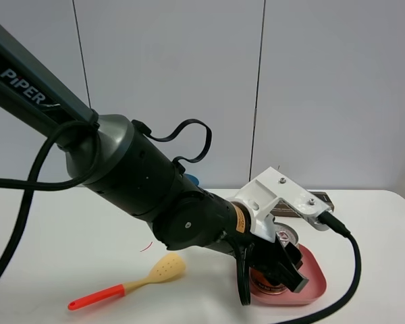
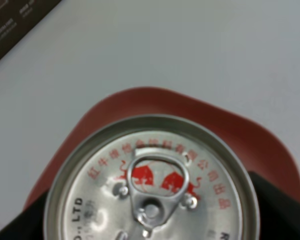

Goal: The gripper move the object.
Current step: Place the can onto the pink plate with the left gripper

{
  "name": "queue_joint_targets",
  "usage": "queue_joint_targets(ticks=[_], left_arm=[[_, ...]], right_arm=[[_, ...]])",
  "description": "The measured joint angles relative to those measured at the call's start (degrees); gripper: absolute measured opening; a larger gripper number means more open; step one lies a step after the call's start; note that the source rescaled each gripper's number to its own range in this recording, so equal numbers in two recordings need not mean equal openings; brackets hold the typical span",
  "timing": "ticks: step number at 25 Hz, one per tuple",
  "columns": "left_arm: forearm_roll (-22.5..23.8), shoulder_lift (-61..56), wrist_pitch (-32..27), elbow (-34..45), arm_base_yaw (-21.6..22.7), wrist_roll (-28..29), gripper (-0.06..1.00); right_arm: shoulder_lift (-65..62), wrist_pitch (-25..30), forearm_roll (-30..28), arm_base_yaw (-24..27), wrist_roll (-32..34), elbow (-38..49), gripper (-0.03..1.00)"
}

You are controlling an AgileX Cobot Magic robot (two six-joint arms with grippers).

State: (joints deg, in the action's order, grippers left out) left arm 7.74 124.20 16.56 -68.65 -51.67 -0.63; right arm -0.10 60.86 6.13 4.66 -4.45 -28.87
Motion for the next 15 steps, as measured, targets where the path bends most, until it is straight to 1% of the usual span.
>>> queue_joint_targets(ticks=[11, 12, 14, 15], left_arm=[[-0.06, 0.00, 0.04, 0.00, 0.00, 0.00, 0.01], [-0.06, 0.00, 0.04, 0.00, 0.00, 0.16, 0.06], [-0.10, 0.00, 1.29, -0.25, 0.00, 0.97, 0.30], [-0.10, -0.05, 1.47, -0.38, 0.00, 1.35, 0.37]], right_arm=[[0.00, 0.00, 0.00, 0.00, 0.00, 0.00, 1.00], [0.00, 0.00, 0.00, 0.00, 0.00, 0.00, 1.00], [0.00, 0.00, 0.00, 0.00, 0.00, 0.00, 1.00], [0.00, 0.00, 0.00, 0.00, 0.00, 0.00, 1.00]])
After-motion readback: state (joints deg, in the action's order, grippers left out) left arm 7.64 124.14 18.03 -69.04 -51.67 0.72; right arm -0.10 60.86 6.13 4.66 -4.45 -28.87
